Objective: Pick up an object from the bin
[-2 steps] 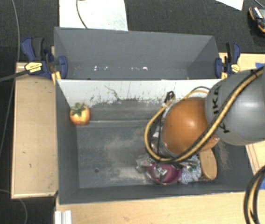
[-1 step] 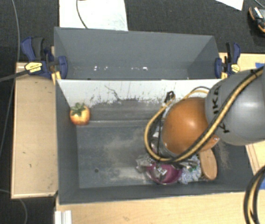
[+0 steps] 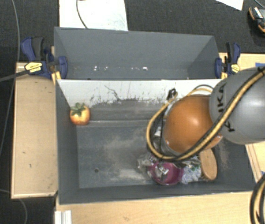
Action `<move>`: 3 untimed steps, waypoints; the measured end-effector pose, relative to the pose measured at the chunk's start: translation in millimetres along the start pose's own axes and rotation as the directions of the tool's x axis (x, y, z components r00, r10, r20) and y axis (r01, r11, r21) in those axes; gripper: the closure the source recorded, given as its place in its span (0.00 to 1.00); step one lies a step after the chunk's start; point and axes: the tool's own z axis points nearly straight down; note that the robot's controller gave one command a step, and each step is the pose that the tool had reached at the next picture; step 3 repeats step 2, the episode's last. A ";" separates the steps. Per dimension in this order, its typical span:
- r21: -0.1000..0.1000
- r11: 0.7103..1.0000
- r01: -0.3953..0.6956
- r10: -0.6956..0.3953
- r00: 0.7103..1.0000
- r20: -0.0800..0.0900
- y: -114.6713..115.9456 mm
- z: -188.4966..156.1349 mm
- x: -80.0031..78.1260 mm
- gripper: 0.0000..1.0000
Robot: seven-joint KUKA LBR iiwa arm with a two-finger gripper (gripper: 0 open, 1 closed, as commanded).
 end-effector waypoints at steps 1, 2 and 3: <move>0.007 1.000 -0.003 0.003 1.000 0.010 -2.1 -35.8 -2.8 1.00; 0.004 1.000 -0.008 0.007 1.000 0.008 -1.2 -53.7 -2.3 1.00; 0.004 1.000 -0.008 0.007 1.000 0.008 -1.2 -53.7 -2.3 1.00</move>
Offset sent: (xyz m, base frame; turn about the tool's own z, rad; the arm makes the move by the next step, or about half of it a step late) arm 0.0015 0.0000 0.0603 0.0013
